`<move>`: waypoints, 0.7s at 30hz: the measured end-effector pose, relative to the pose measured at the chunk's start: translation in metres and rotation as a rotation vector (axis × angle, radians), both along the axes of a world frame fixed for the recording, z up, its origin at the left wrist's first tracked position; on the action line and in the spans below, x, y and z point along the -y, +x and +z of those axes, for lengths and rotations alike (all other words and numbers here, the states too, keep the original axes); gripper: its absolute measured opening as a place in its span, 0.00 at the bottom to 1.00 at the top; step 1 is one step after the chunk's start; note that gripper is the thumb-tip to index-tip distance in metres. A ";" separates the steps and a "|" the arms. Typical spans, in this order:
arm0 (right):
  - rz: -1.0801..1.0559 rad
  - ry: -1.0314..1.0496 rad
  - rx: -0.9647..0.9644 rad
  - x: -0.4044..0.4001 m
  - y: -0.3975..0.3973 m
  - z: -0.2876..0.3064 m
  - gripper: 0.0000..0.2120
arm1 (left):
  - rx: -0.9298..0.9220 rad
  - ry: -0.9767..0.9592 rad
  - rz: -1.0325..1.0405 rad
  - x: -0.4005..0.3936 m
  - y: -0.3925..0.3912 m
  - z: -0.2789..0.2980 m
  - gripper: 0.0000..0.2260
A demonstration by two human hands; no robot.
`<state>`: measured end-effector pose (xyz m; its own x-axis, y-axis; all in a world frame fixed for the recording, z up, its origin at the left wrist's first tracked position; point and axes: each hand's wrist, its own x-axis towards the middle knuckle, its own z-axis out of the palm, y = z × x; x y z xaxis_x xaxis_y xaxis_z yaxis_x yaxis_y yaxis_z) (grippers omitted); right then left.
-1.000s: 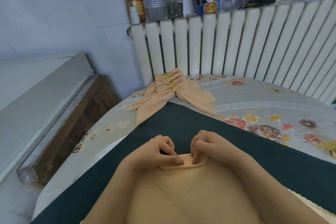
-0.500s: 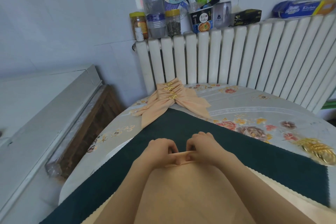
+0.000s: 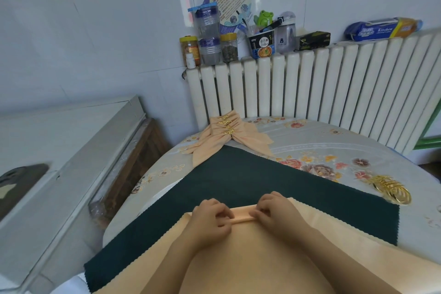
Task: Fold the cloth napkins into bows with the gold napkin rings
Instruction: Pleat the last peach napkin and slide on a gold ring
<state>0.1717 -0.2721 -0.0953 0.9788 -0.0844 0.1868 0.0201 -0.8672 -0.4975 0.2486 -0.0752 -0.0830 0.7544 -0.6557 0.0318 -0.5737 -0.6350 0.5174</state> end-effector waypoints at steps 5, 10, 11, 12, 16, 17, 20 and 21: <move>-0.087 -0.014 -0.050 -0.003 0.004 0.004 0.09 | -0.088 0.014 0.114 0.003 0.003 0.004 0.09; -0.108 -0.069 -0.226 -0.005 0.011 0.012 0.21 | -0.025 0.155 0.145 0.015 0.007 0.013 0.11; -0.112 -0.114 -0.258 -0.004 0.011 0.014 0.23 | -0.065 0.167 0.162 0.016 0.007 0.015 0.14; -0.114 -0.157 -0.257 -0.004 0.013 0.017 0.22 | -0.117 0.161 0.174 0.017 0.009 0.019 0.17; -0.101 -0.213 -0.096 -0.009 0.008 0.017 0.09 | -0.022 0.207 0.117 0.016 0.003 0.025 0.12; -0.099 -0.199 -0.044 -0.010 0.006 0.015 0.07 | 0.061 0.198 0.090 0.014 0.001 0.023 0.08; -0.070 -0.143 0.053 -0.010 -0.005 0.009 0.04 | 0.171 0.067 0.065 0.004 -0.009 0.013 0.03; -0.050 -0.129 0.057 -0.009 -0.010 0.008 0.04 | 0.170 0.027 0.062 -0.001 -0.014 0.009 0.02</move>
<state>0.1613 -0.2632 -0.0871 0.9615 -0.1049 0.2539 -0.0001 -0.9244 -0.3815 0.2349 -0.0743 -0.0743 0.7787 -0.6102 0.1459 -0.6108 -0.6842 0.3986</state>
